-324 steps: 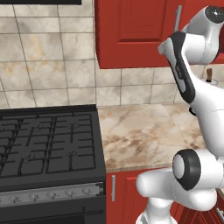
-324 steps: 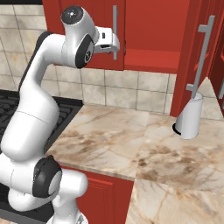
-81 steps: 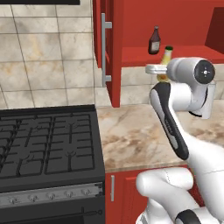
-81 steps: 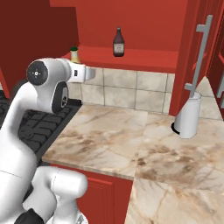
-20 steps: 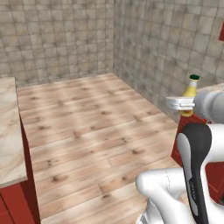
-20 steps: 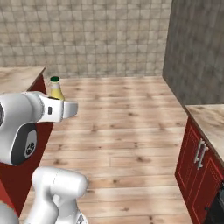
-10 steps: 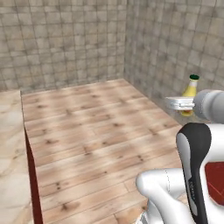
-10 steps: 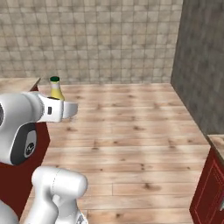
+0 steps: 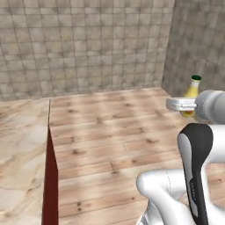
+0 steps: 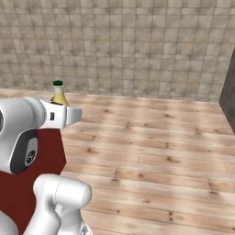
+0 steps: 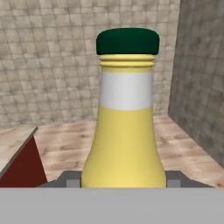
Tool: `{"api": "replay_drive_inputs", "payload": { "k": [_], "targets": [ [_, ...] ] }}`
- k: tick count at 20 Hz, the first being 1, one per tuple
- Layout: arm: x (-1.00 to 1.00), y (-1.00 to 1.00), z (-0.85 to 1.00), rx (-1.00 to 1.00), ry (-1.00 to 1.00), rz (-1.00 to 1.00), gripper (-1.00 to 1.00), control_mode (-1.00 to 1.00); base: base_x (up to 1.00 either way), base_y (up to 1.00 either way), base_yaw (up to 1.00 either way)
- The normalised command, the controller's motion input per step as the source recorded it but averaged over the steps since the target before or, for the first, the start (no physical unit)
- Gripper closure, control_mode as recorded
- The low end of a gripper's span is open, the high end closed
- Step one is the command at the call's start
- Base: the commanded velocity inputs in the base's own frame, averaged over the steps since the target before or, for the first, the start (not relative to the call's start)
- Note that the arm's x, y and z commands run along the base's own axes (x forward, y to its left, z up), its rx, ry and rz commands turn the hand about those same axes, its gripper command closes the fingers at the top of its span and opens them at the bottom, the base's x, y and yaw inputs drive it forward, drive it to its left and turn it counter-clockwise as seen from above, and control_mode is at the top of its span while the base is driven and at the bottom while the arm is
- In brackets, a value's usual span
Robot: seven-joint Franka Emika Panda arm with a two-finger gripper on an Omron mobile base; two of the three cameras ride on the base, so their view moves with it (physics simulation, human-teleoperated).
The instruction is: Move the mustard and ketchup from the cabinet to the dining counter.
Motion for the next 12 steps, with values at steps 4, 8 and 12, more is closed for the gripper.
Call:
{"api": "replay_drive_inputs", "payload": {
  "k": [4,8,12],
  "targets": [
    [0.0,0.0,0.0,0.0,0.0,0.0,1.0,1.0,1.0,-0.13,0.53],
    [0.0,0.0,0.0,0.0,0.0,0.0,1.0,1.0,1.0,-0.11,0.56],
    [0.0,0.0,0.0,0.0,0.0,0.0,1.0,1.0,1.0,-0.22,0.57]
  ]
}}
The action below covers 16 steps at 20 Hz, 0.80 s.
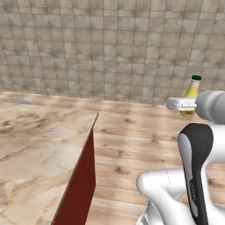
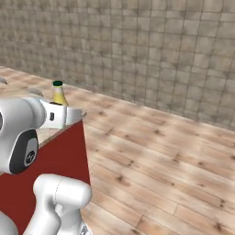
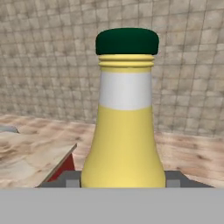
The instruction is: Move the mustard and ketchup from the cabinet to the dining counter.
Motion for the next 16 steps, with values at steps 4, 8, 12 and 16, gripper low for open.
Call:
{"api": "replay_drive_inputs", "payload": {
  "k": [4,8,12,16],
  "targets": [
    [0.0,0.0,0.0,0.0,0.0,0.0,1.0,1.0,0.91,-0.3,0.6],
    [0.0,0.0,0.0,0.0,0.0,0.0,1.0,1.0,0.66,-0.24,0.68],
    [0.0,0.0,0.0,0.0,0.0,0.0,1.0,1.0,0.57,-0.21,0.71],
    [0.0,0.0,0.0,0.0,0.0,0.0,1.0,1.0,0.54,-0.23,0.7]
  ]
}}
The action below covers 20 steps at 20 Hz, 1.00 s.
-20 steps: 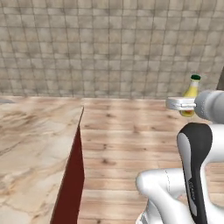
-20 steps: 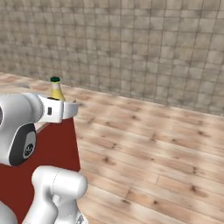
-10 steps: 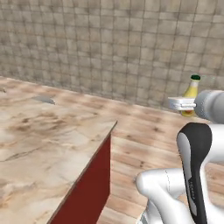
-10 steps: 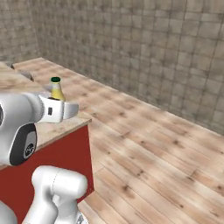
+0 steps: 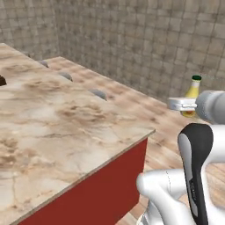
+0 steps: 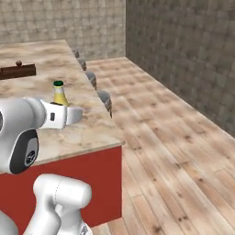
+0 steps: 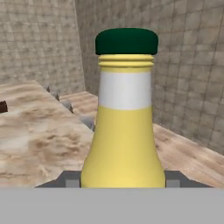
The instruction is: Move the mustard and ketchup from the cabinet to the dining counter.
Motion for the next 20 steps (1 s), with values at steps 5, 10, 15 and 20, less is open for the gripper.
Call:
{"api": "replay_drive_inputs", "payload": {
  "k": [5,10,15,20],
  "targets": [
    [0.0,0.0,0.0,0.0,0.0,0.0,1.0,1.0,0.72,-0.31,0.63],
    [0.0,0.0,0.0,0.0,0.0,0.0,1.0,1.0,0.9,-0.33,0.56],
    [0.6,-0.22,-0.34,0.0,0.09,0.3,1.0,-1.0,0.39,-0.12,0.2],
    [1.0,-0.46,-0.68,0.0,0.15,0.51,1.0,-1.0,0.0,0.0,0.0]
  ]
}}
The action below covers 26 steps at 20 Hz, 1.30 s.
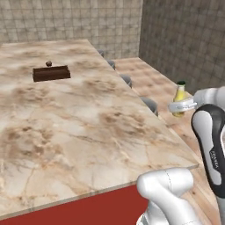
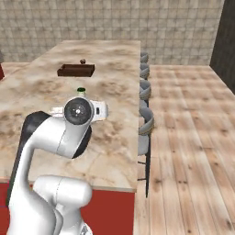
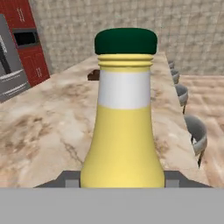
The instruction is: Move the mustard and ketchup from the cabinet to the dining counter.
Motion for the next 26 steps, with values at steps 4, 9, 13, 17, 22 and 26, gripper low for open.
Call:
{"api": "replay_drive_inputs", "payload": {
  "k": [4,9,13,17,22,26],
  "targets": [
    [1.0,-0.42,-0.94,0.0,0.16,0.51,1.0,-1.0,0.0,0.0,0.0],
    [1.0,-0.13,-1.0,0.0,0.08,0.53,1.0,-1.0,0.0,0.0,0.0],
    [0.93,0.0,-0.65,0.0,-0.1,0.55,1.0,-1.0,0.0,0.0,0.0],
    [0.82,-0.04,-0.51,0.01,-0.07,0.49,1.0,-1.0,0.0,0.0,0.0],
    [0.45,-0.04,-0.55,0.01,0.0,0.42,1.0,-1.0,0.0,0.0,0.0],
    [0.41,-0.02,-0.53,0.0,0.0,0.32,1.0,-1.0,0.0,0.0,0.0]
  ]
}}
